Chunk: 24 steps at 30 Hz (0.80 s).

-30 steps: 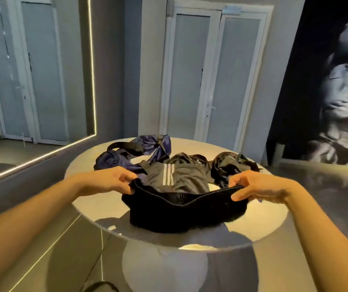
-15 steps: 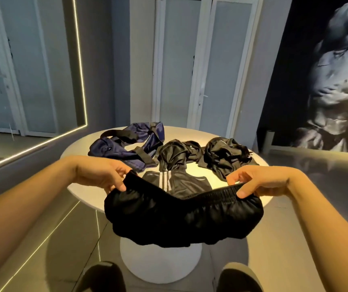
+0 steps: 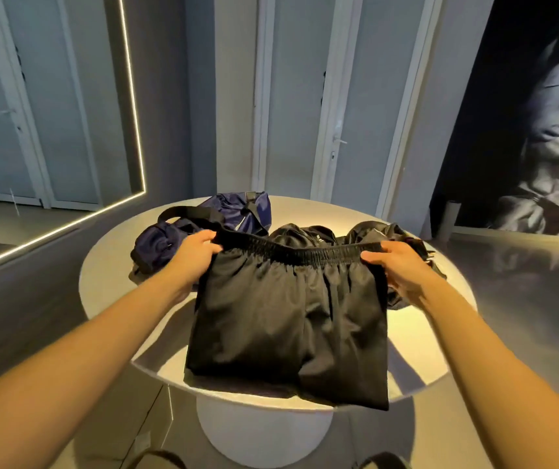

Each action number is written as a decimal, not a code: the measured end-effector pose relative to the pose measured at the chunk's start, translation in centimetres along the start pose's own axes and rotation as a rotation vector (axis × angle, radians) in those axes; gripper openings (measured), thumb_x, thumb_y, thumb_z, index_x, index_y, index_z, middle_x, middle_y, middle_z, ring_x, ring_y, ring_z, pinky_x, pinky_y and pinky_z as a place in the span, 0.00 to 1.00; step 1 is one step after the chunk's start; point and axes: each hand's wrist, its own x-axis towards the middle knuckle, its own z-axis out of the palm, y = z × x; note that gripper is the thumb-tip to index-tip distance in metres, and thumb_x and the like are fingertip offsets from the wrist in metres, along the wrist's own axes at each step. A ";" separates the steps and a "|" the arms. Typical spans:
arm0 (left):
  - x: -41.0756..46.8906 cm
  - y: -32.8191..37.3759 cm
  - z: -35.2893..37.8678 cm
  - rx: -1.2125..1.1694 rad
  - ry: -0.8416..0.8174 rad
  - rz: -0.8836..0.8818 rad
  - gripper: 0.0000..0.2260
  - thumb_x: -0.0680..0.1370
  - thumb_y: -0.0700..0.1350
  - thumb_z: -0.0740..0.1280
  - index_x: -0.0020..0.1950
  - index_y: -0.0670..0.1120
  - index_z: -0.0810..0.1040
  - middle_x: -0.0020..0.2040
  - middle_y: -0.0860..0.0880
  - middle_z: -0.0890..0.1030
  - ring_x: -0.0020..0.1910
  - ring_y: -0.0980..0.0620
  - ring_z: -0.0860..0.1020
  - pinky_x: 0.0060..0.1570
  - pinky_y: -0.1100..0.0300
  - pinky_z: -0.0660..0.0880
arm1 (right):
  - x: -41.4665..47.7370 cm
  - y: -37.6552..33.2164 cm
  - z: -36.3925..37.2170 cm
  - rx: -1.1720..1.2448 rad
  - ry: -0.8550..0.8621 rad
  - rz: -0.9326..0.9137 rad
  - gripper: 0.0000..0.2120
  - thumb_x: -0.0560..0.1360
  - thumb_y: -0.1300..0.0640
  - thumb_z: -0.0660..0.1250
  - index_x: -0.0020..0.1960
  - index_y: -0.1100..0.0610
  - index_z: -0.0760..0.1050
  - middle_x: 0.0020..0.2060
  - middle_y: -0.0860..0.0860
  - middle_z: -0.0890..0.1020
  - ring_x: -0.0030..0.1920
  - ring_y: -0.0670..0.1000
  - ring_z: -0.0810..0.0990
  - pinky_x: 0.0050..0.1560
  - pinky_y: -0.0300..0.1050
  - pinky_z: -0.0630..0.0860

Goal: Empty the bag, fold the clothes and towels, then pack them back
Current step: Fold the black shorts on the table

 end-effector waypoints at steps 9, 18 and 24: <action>4.9 -8.9 3.5 0.512 -0.003 -0.111 0.07 0.84 0.43 0.61 0.50 0.40 0.71 0.48 0.39 0.75 0.45 0.44 0.71 0.44 0.52 0.63 | 6.9 10.9 3.8 -0.343 0.132 0.181 0.13 0.83 0.54 0.63 0.57 0.65 0.74 0.55 0.62 0.80 0.52 0.59 0.78 0.53 0.52 0.74; 4.8 -9.2 5.0 0.749 0.092 0.073 0.09 0.86 0.46 0.59 0.52 0.42 0.66 0.46 0.40 0.75 0.44 0.38 0.73 0.44 0.48 0.68 | 6.9 11.3 4.5 -0.491 0.203 0.030 0.10 0.84 0.58 0.62 0.59 0.65 0.69 0.51 0.56 0.74 0.51 0.57 0.72 0.52 0.46 0.66; 3.4 -6.5 3.4 0.862 0.119 0.201 0.10 0.83 0.49 0.64 0.61 0.48 0.69 0.46 0.49 0.79 0.44 0.44 0.77 0.42 0.50 0.72 | 7.1 11.7 4.6 -0.479 0.202 0.002 0.13 0.83 0.57 0.63 0.61 0.66 0.71 0.52 0.58 0.75 0.55 0.59 0.75 0.53 0.47 0.67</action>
